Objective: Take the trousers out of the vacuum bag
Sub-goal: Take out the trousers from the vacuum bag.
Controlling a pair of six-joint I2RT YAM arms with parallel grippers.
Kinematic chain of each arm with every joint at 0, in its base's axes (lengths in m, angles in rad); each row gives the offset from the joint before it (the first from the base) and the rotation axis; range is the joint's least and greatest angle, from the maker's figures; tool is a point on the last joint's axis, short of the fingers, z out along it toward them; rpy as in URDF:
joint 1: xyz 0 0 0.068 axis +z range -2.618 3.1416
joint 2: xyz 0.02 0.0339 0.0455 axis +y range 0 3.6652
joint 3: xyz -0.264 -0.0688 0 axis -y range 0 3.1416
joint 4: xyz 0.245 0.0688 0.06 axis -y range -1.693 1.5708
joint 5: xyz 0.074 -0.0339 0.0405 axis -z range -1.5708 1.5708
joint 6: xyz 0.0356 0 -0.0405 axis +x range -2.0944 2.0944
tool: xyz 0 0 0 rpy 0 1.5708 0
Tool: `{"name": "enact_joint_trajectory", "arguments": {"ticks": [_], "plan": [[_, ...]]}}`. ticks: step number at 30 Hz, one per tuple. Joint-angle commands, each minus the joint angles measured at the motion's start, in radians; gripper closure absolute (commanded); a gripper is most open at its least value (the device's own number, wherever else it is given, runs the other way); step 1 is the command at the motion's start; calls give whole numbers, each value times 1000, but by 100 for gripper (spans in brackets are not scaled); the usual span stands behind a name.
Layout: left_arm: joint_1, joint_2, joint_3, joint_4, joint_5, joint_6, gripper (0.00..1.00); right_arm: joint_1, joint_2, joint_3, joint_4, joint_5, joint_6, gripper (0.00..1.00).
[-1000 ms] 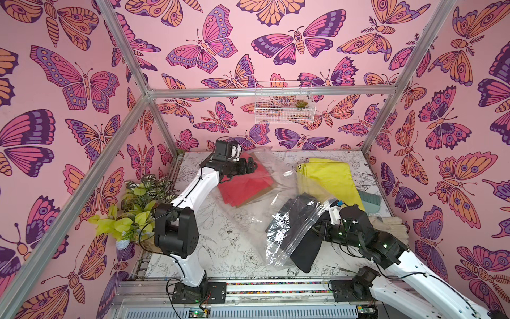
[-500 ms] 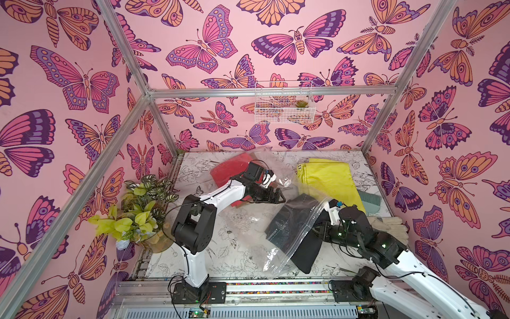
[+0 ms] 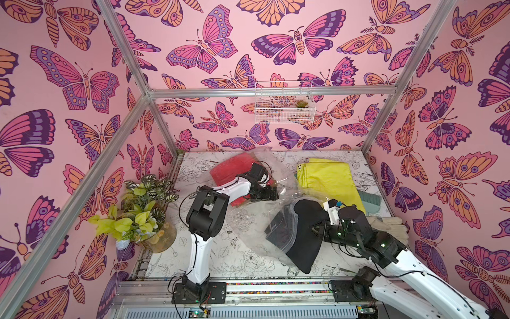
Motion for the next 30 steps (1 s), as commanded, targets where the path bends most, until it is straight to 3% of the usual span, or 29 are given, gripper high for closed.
{"name": "enact_joint_trajectory", "arguments": {"ticks": [1, 10, 17, 26, 30], "plan": [[58, 79, 6, 11, -181, -31, 2, -8, -9, 6, 78, -20, -2, 100], [202, 89, -9, 11, -235, -15, 2, -7, -22, 54, 77, -87, -36, 100], [268, 39, -59, 8, -226, -5, 1, -13, -31, 112, 61, -62, -6, 100], [233, -242, -176, 39, -23, 10, 0, -32, 4, 217, -46, 1, 40, 100], [172, -406, -241, 35, -2, 34, 0, -48, 42, 252, -68, 29, 70, 100]]}}
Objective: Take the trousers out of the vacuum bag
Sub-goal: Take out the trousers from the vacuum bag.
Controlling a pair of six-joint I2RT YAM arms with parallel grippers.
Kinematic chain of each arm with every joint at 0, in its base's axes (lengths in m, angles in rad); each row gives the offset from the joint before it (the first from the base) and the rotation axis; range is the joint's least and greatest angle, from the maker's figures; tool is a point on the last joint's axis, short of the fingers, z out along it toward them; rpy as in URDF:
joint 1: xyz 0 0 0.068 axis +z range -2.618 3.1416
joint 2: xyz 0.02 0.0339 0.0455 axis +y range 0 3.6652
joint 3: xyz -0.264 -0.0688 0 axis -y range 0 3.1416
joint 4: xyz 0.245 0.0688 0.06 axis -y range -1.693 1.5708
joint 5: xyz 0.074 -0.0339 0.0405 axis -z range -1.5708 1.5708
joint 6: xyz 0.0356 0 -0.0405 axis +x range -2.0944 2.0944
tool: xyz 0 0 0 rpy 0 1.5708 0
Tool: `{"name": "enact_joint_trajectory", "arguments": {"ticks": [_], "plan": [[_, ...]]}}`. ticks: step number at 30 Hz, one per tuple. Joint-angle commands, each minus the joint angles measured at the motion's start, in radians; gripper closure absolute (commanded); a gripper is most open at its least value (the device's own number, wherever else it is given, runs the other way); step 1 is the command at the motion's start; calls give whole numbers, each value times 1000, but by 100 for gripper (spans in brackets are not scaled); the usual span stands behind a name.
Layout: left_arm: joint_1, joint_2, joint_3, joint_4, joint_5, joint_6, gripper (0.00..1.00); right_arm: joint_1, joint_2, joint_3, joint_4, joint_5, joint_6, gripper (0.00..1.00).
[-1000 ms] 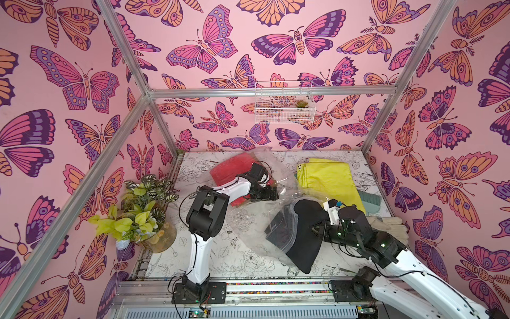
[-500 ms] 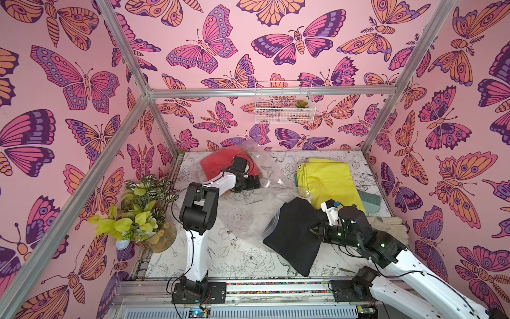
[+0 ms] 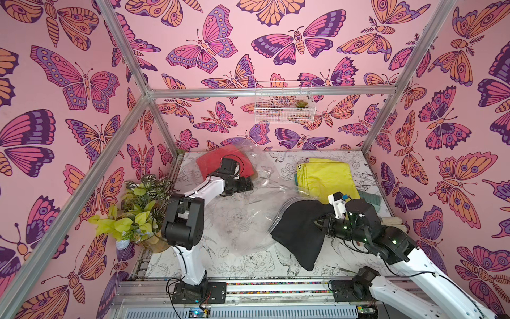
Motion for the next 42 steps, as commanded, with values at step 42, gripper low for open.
{"name": "enact_joint_trajectory", "arguments": {"ticks": [42], "plan": [[-1203, -282, -264, 321, -939, -51, 0, -17, 83, 114, 45, 269, 217, 100]]}}
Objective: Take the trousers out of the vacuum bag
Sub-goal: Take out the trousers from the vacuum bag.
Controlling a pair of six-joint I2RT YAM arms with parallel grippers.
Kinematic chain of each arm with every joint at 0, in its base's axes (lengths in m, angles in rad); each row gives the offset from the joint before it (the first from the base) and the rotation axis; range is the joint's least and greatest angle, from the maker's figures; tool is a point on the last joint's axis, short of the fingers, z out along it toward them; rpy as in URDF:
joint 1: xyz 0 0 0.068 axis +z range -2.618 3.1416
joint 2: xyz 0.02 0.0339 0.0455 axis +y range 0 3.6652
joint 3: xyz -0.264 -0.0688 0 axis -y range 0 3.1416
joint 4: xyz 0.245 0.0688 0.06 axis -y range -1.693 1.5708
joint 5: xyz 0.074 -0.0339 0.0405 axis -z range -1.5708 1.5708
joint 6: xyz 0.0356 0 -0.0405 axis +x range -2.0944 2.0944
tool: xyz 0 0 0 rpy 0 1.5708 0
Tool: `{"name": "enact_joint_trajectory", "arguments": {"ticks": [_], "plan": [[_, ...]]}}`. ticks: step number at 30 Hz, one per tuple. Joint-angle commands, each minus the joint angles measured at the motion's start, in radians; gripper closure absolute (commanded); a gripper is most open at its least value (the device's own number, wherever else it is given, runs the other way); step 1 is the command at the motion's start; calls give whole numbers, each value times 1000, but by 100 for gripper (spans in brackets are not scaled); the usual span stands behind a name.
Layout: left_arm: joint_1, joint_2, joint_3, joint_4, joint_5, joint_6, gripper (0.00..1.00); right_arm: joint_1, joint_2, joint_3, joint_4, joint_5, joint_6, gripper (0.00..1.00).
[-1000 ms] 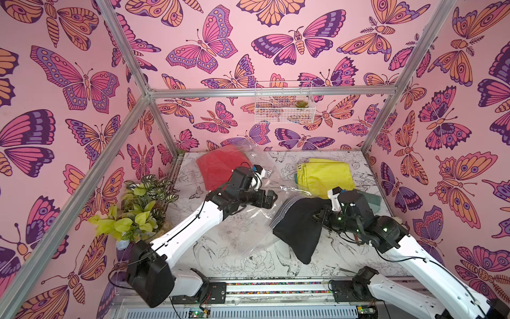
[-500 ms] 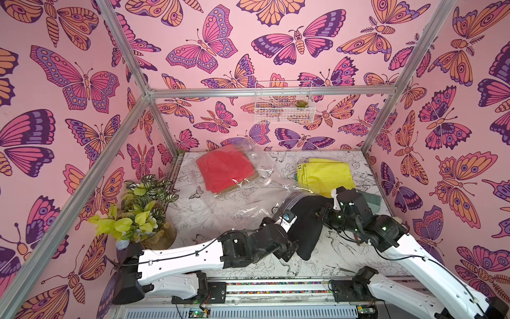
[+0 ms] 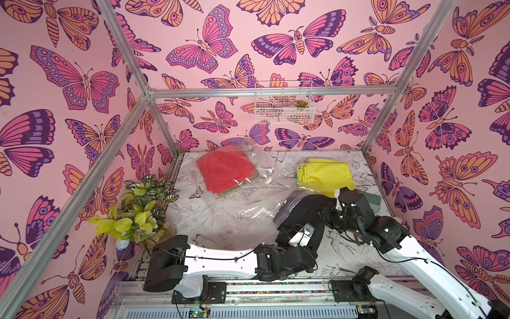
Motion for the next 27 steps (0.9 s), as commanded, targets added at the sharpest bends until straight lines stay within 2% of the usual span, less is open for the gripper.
{"name": "enact_joint_trajectory", "arguments": {"ticks": [1, 8, 20, 23, 27], "plan": [[-3, 34, 33, 84, -10, -7, 0, -10, -33, 33, 74, 71, 15, 100], [-1, 32, 24, 168, 96, 12, 0, -10, -33, 23, 77, 90, 17, 100], [22, 155, 66, 160, -10, -41, 0, -10, -43, 15, 108, 82, 37, 100], [42, 162, 62, 161, -1, -55, 7, -10, -52, 12, 105, 85, 40, 100], [63, 176, 59, 161, -4, -62, 22, -11, -62, 13, 106, 87, 44, 100]]}}
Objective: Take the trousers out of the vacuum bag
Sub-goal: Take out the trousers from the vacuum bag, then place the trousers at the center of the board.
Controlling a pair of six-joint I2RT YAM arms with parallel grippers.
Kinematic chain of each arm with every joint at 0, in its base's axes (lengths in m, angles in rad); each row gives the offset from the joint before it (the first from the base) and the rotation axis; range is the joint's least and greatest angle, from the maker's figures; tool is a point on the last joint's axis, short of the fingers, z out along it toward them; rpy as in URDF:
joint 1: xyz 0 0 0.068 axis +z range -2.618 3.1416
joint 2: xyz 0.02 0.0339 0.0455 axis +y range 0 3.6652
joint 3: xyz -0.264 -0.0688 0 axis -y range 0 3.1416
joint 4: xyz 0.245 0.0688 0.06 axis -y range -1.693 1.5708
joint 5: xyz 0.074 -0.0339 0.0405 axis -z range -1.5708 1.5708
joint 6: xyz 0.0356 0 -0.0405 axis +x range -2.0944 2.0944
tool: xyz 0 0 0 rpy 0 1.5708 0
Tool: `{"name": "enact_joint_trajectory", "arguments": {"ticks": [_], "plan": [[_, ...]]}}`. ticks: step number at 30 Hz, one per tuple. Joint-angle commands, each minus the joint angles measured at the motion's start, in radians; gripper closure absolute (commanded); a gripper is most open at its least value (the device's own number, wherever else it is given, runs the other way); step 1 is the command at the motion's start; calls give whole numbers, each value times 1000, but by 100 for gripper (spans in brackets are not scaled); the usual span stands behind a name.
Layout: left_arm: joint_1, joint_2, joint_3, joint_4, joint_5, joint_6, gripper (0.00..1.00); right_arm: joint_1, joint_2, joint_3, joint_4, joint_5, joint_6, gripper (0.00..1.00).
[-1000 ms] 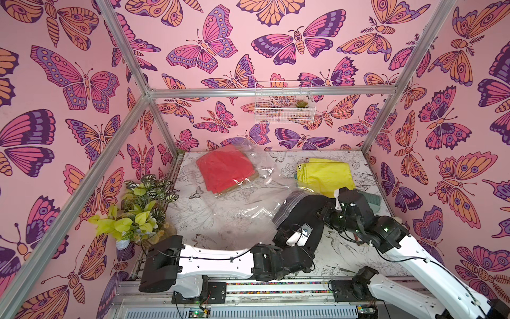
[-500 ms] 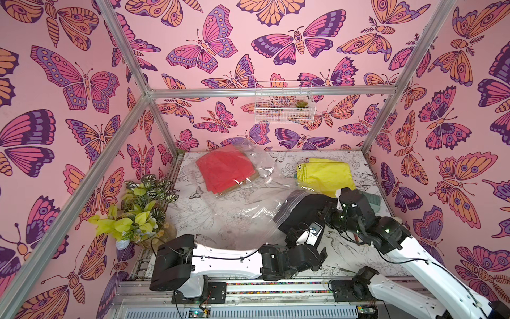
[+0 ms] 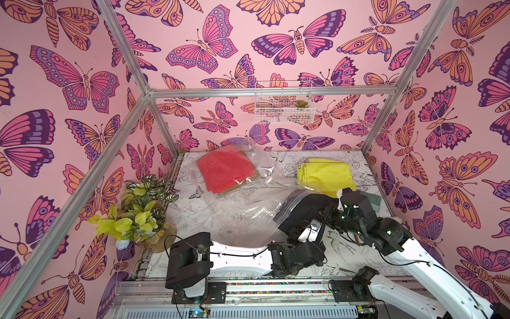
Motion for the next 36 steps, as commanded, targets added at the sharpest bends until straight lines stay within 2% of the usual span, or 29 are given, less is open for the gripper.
{"name": "enact_joint_trajectory", "arguments": {"ticks": [1, 2, 7, 10, 12, 24, 30, 36], "plan": [[19, 17, 1, 7, -30, -16, 28, -11, -36, 22, 97, 72, 14, 100], [23, 15, -2, 7, -25, -17, 32, -12, -38, 23, 97, 72, 13, 100], [26, -16, -13, 9, -15, 5, 73, -16, -38, 26, 100, 59, 3, 100], [30, -52, -16, 9, -30, 33, 90, -16, -43, 25, 138, 40, -14, 100], [36, -79, -15, 4, -33, 51, 98, -16, -41, 32, 161, 21, -40, 100], [154, -184, 67, -21, 92, 162, 100, -17, 64, 210, 193, -104, -264, 100], [218, -170, 205, -60, 203, 248, 100, -19, 132, 363, 166, -112, -355, 100], [265, -113, 374, -106, 343, 312, 100, -33, 185, 534, 61, -45, -432, 100]]}}
